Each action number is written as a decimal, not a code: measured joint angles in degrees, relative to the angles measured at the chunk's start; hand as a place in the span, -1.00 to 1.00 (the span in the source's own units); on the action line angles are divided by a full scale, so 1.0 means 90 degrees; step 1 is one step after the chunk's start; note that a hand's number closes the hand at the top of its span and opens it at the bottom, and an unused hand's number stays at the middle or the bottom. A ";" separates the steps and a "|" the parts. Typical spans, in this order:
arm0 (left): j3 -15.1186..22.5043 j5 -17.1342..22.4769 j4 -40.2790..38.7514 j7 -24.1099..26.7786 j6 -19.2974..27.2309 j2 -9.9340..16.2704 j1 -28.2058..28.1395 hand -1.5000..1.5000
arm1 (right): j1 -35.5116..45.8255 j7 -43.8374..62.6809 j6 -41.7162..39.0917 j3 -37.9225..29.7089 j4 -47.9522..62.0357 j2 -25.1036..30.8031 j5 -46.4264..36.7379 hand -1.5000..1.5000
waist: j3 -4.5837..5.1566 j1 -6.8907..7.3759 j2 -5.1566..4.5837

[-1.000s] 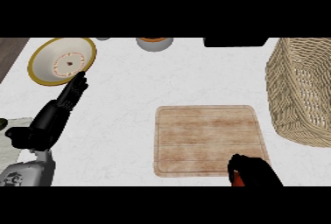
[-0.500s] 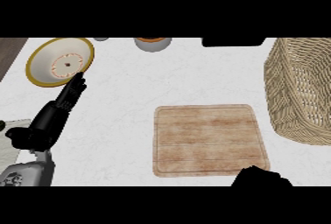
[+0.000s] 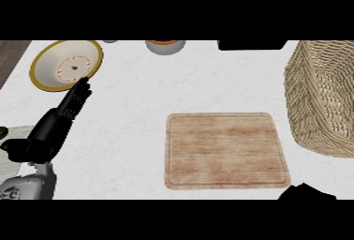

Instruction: Pick the bell pepper from the cutting board and place it in the basket

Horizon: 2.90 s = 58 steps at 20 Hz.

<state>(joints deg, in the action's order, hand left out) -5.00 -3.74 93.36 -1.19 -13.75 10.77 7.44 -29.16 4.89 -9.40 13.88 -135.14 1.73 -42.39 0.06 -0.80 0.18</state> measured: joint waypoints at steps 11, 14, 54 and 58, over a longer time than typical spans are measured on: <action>0.0105 -0.0102 -0.0159 0.0025 0.0026 -0.0096 0.0142 0.00 | 0.2608 0.2034 -0.0540 -0.1629 0.0091 0.0174 0.0180 1.00 | 0.0002 0.0095 -0.0026; 0.0099 -0.0080 -0.0207 -0.0016 0.0030 -0.0127 0.0238 0.00 | 0.3662 0.2584 -0.0656 -0.2234 0.0341 0.0363 0.0343 1.00 | 0.0002 0.0113 -0.0028; 0.0010 -0.0100 -0.0217 -0.0041 -0.0105 -0.0146 0.0309 0.00 | 0.7049 -0.1595 0.2251 -0.5473 0.8807 0.3304 0.1991 -1.00 | -0.0011 0.0161 -0.0038; 0.0014 -0.0093 -0.0120 -0.0079 -0.0116 -0.0157 0.0268 0.00 | 0.7318 -0.2112 0.2398 -0.5386 0.9509 0.3528 0.2103 -1.00 | -0.0010 0.0163 -0.0038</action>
<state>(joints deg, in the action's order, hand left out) -4.88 -4.58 92.27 -1.90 -14.80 9.35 9.85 36.71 -14.12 12.19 -34.60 -49.56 33.48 -23.46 -0.03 0.67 -0.16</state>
